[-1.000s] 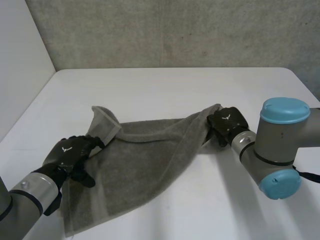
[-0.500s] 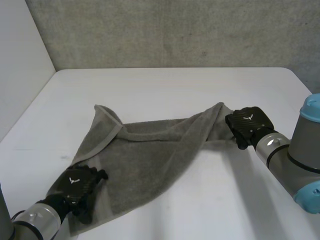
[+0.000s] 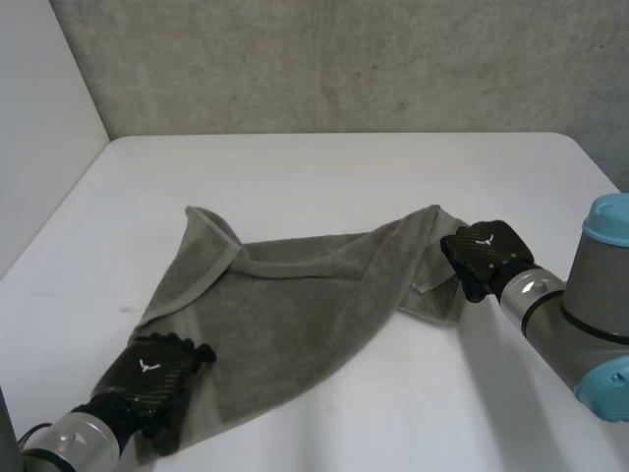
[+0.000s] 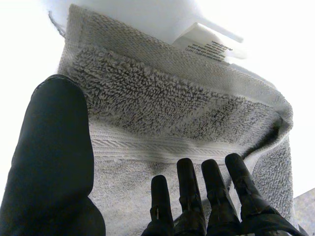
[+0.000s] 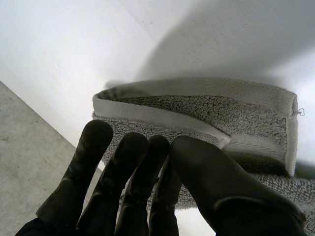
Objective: Fold the towel.
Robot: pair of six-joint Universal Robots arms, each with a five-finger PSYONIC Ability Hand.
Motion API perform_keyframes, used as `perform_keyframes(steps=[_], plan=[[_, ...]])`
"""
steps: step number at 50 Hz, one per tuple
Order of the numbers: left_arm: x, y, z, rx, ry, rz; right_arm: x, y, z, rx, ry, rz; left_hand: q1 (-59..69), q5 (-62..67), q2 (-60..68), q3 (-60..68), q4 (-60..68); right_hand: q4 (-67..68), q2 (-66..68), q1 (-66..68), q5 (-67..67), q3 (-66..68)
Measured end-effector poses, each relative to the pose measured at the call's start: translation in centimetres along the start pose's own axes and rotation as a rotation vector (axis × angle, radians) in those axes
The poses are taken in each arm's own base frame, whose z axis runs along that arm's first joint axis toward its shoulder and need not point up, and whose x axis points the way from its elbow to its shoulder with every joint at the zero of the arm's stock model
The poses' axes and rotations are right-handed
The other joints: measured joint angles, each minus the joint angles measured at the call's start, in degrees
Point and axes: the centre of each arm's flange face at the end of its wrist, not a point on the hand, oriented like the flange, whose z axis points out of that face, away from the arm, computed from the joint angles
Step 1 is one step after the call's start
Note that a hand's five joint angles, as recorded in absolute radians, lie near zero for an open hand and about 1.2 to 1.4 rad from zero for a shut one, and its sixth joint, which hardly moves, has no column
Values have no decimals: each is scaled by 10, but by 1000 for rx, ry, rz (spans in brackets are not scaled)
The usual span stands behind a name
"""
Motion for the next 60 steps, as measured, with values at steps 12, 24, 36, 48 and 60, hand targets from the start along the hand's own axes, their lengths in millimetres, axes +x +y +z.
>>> perform_keyframes(steps=[12,24,36,48,60], plan=[[1,6,5,-24,15,51,-1,2,0,-5,-4,-2,27,25,0,25,25,0,0,0,0,0],[-3,3,15,4,2,68,-2,3,1,-10,-8,-4,181,197,156,221,222,0,0,0,0,0],[-11,-9,25,56,-31,80,-4,4,1,-13,-12,-5,366,364,301,366,368,0,0,0,0,0],[-21,-23,34,136,-79,95,-4,4,0,-13,-15,-6,481,490,437,500,502,0,0,0,0,0],[-50,-58,46,258,-191,56,-6,7,-4,-57,-26,7,489,492,441,505,507,-359,-352,-357,-379,-359]])
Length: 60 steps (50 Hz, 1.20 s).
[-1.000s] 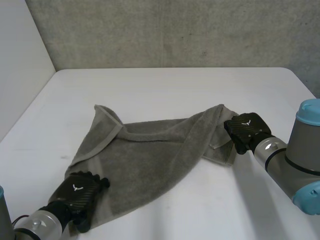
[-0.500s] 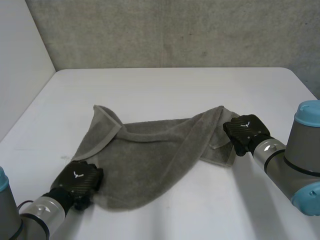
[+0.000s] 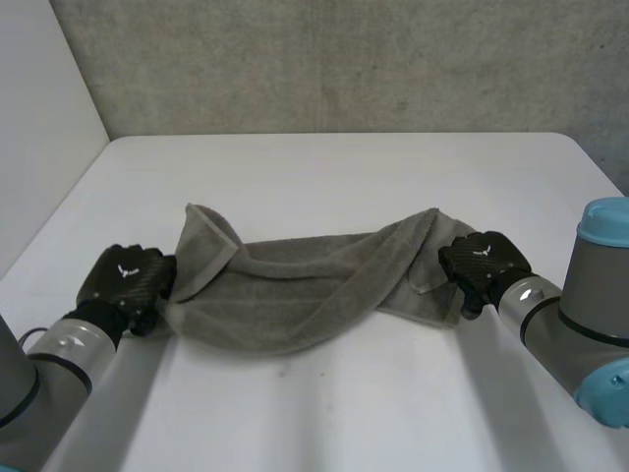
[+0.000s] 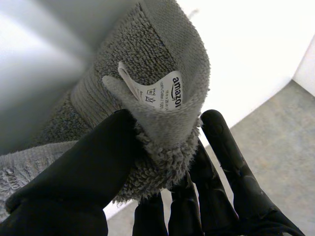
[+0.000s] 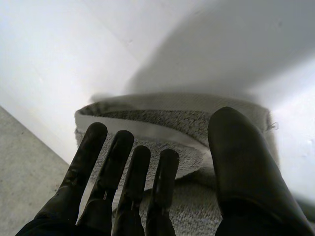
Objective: Fold the towel.
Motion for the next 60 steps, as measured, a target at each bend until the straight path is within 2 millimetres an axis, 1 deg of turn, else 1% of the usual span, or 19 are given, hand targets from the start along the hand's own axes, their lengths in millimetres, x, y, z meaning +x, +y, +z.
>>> perform_keyframes(steps=[2,4,8,16,19,34,44,46,47,48,50,51,52,54,56,60], plan=[[-3,-3,3,8,-10,-16,-1,3,-1,-16,-7,6,1,0,0,0,0,-38,-34,-35,-38,-36],[-7,-6,6,16,-22,-43,-4,9,-3,-39,-20,15,1,0,0,0,0,-105,-107,-107,-107,-108],[-11,-7,9,17,-33,-78,-8,17,-3,-62,-36,24,2,0,0,0,0,-141,-141,-146,-149,-141],[-13,-3,9,3,-40,-117,-16,29,7,-61,-44,64,2,0,0,0,0,-142,-141,-146,-141,-141],[-13,-2,8,-1,-40,-119,-17,30,9,-53,-44,75,2,0,0,0,0,-125,-133,-123,-108,-124],[-11,0,6,-9,-34,-119,-19,27,15,-10,-70,77,2,1,0,0,0,-52,-57,-51,-35,-51],[-11,1,5,-12,-32,-119,-18,24,17,0,-65,75,3,3,0,0,0,-44,-55,-41,-23,-46],[-11,1,5,-11,-32,-119,-17,24,18,1,-65,75,2,3,0,0,0,-18,-24,-14,2,-17],[-11,1,5,-11,-32,-119,-17,24,19,1,-65,75,2,3,0,0,0,44,37,43,60,42],[-11,1,5,-11,-32,-119,-17,24,19,0,-65,75,3,3,0,0,0,71,73,76,87,70],[-11,1,5,-11,-32,-119,-17,25,21,0,-65,75,2,3,0,0,0,207,208,208,221,205],[-11,1,5,-11,-32,-119,-17,25,22,0,-65,75,2,3,0,0,0,237,246,247,251,242],[-11,1,6,-11,-32,-119,-17,25,23,1,-64,75,3,3,0,0,0,312,314,317,330,310],[-11,1,6,-10,-32,-119,-17,24,24,3,-63,74,3,3,0,0,0,348,346,349,366,348],[-11,0,6,-7,-33,-119,-15,22,25,10,-59,73,2,3,0,0,0,360,346,349,371,358],[-13,-3,6,2,-37,-118,-7,7,22,50,-33,67,3,3,0,0,0,360,346,349,371,358]])
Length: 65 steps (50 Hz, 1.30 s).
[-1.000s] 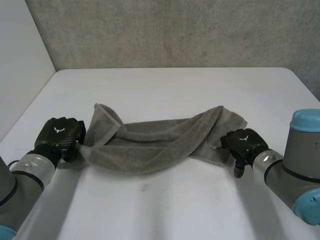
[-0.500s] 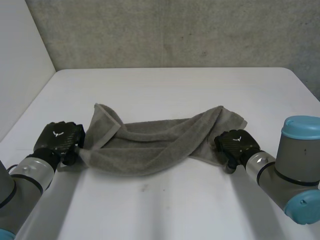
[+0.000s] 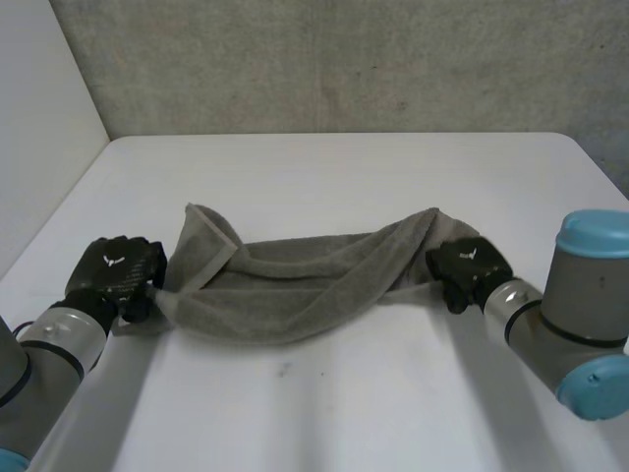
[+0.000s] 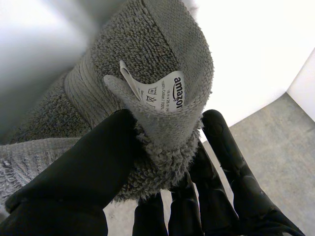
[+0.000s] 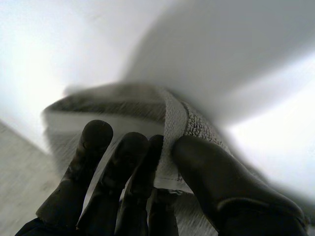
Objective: Fold the towel.
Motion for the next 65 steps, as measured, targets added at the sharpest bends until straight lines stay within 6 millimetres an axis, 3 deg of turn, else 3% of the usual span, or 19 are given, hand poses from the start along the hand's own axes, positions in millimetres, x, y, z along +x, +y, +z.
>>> perform_keyframes(steps=[3,9,16,22,28,33,43,48,50,53,56,59,62,65], plan=[[-1,-4,0,9,-3,-1,7,-17,-7,43,24,-8,0,0,0,0,0,0,0,0,0,0],[-8,-29,-9,55,-21,-33,26,-70,-36,168,86,-34,0,0,0,0,0,0,0,0,0,0],[-25,-84,-28,166,-54,-128,66,-132,-88,244,183,-52,0,0,0,0,0,0,0,0,0,0],[-43,-125,-41,242,-94,-164,100,-160,-120,230,239,-70,0,0,0,0,0,0,0,0,0,0],[-56,-142,-39,252,-120,-168,120,-169,-135,169,233,-118,1,0,0,0,0,0,0,0,0,0],[-56,-131,-20,189,-103,-180,123,-158,-125,83,184,-139,1,0,0,0,0,0,0,0,1,0],[-20,-81,50,-8,22,-197,121,-121,-65,-47,75,-133,2,0,0,0,0,0,0,-1,1,0],[-17,-85,82,15,16,-189,117,-129,-34,22,90,-132,2,0,0,0,0,0,0,-1,1,0],[-20,-98,91,60,6,-184,119,-139,-24,78,125,-131,2,0,0,1,0,0,0,-1,1,0],[-27,-137,101,193,-10,-177,134,-173,-14,248,239,-106,2,0,0,1,0,0,0,-1,1,0],[-36,-201,97,404,-33,-192,157,-220,-20,493,372,-44,2,0,0,1,0,0,5,-1,1,0],[-43,-237,87,530,-49,-224,167,-244,-31,619,419,-6,2,0,0,1,0,0,5,-1,1,0],[-51,-266,76,632,-61,-275,170,-257,-43,679,430,14,3,0,0,1,0,0,5,-1,1,0],[-54,-273,72,653,-62,-319,164,-253,-47,634,397,14,2,0,0,1,0,0,5,-1,1,0]])
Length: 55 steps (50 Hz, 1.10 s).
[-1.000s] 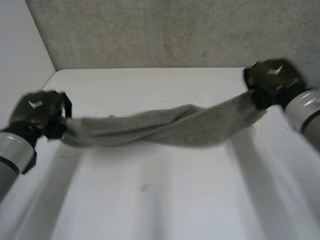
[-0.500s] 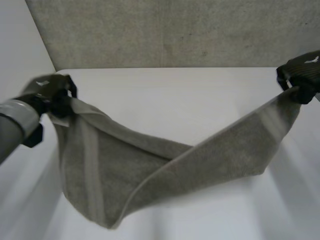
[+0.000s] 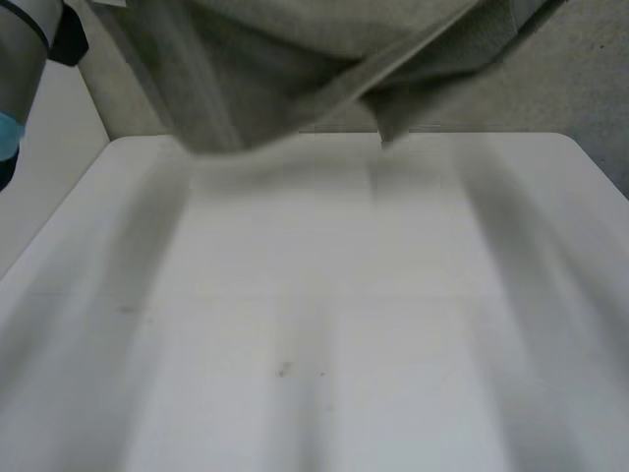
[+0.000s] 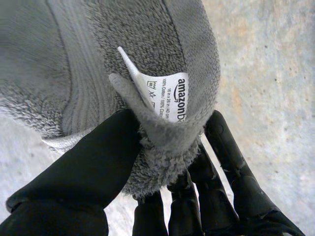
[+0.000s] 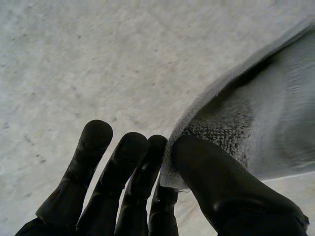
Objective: Fold the towel.
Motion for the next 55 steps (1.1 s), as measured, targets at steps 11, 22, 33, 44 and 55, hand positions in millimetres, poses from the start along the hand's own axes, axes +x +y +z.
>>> perform_keyframes(steps=[11,22,33,44,55], plan=[[-13,120,-53,-401,-56,-38,-55,85,-54,-395,-313,-109,0,0,0,0,0,0,0,0,0,0],[-25,244,-127,-689,-45,87,-96,211,-113,-685,-498,-231,0,0,0,0,0,0,0,0,0,0],[-22,222,-133,-663,-23,150,-91,210,-140,-760,-513,-273,0,0,0,0,0,0,0,0,0,0],[-12,163,-140,-563,-16,152,-58,165,-210,-912,-665,-357,0,0,0,0,0,0,0,0,0,0],[0,136,-173,-567,28,143,-34,142,-268,-1052,-899,-383,0,0,0,0,0,-303,-311,-306,-319,-304]])
